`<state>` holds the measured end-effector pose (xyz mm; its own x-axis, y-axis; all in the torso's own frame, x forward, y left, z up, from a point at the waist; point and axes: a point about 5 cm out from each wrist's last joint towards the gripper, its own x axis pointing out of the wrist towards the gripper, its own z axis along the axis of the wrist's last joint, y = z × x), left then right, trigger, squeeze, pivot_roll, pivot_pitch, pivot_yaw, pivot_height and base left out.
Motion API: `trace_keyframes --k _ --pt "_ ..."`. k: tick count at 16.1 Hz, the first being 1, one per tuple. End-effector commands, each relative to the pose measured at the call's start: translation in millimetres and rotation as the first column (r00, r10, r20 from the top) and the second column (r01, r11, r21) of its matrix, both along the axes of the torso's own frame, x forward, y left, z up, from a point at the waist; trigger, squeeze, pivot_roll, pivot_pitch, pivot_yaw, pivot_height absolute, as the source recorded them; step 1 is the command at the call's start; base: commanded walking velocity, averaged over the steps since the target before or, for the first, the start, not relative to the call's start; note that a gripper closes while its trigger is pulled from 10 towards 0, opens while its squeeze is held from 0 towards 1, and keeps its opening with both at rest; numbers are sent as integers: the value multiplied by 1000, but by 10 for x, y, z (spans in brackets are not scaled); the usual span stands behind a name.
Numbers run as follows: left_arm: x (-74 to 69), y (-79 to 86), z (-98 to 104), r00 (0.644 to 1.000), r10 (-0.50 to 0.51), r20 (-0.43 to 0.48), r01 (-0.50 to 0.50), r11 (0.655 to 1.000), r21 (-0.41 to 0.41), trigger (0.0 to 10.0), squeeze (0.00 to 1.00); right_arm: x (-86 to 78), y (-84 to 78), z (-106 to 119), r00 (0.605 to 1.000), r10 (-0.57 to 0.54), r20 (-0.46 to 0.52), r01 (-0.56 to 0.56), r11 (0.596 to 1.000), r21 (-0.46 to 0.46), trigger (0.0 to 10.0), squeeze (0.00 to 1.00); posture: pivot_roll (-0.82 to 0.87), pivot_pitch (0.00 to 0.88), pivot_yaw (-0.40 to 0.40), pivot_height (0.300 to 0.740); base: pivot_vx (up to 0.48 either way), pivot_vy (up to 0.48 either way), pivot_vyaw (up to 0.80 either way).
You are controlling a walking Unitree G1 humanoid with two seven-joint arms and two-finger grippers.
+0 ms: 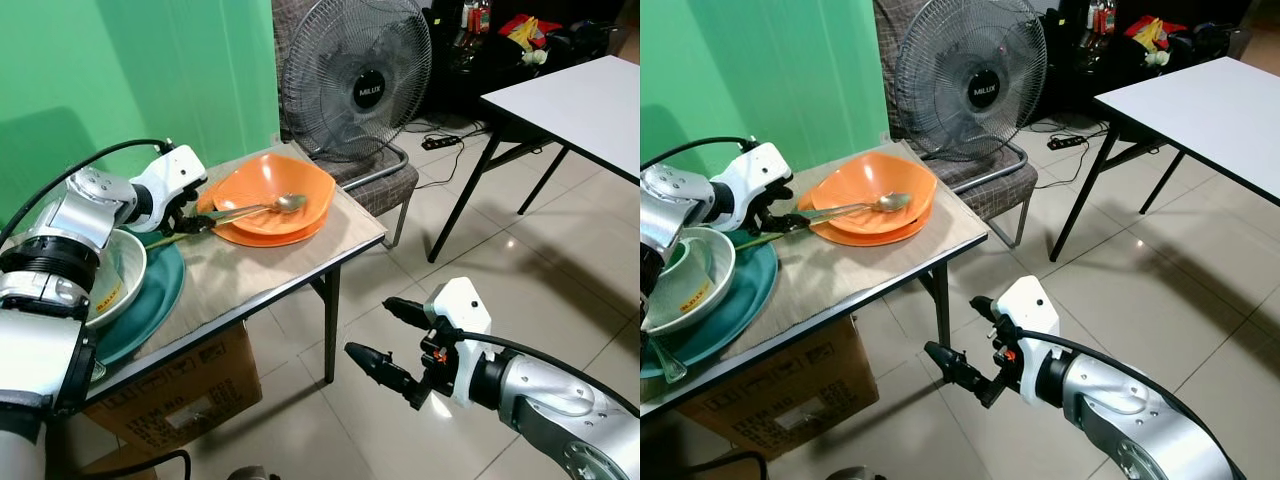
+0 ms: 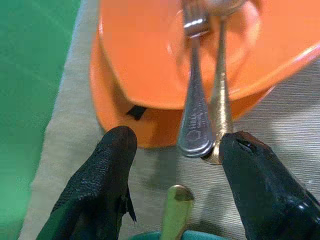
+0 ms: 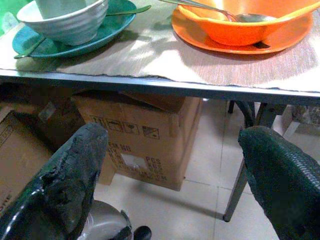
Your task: Setting the table
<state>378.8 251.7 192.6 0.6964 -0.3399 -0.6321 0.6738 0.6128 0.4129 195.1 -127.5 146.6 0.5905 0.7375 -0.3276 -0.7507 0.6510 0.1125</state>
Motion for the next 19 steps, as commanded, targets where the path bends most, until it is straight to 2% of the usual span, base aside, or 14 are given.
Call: trace_keyframes --k 1,6,10,12,15,19 --pt "46 -25 53 999 21 34 -22 1000 20 10000 0 12 -13 51 999 1 34 -1 1000 -5 10000 0 -69 0 39 740 0 0 0" --pt "99 -34 95 993 70 92 -73 997 28 10000 0 3 -29 55 999 -7 37 7 1000 -9 10000 0 -77 0 43 740 0 0 0" --pt "101 -65 74 996 50 76 -52 998 25 10000 0 -1 -35 56 999 -10 38 10 1000 -10 10000 0 -77 0 46 740 0 0 0" --pt "85 -69 23 998 28 51 -30 998 52 10000 0 1 -35 59 999 -9 40 9 1000 -11 10000 0 -77 0 45 740 0 0 0" --pt "94 -50 13 996 42 75 -49 994 93 10000 0 3 -43 66 999 -9 45 10 1000 -13 10000 0 -78 0 45 740 0 0 0" --pt "65 -132 -7 1000 -25 -2 25 1000 3 10000 0 7 -40 70 999 -6 50 7 1000 -16 10000 0 -77 0 44 740 0 0 0"
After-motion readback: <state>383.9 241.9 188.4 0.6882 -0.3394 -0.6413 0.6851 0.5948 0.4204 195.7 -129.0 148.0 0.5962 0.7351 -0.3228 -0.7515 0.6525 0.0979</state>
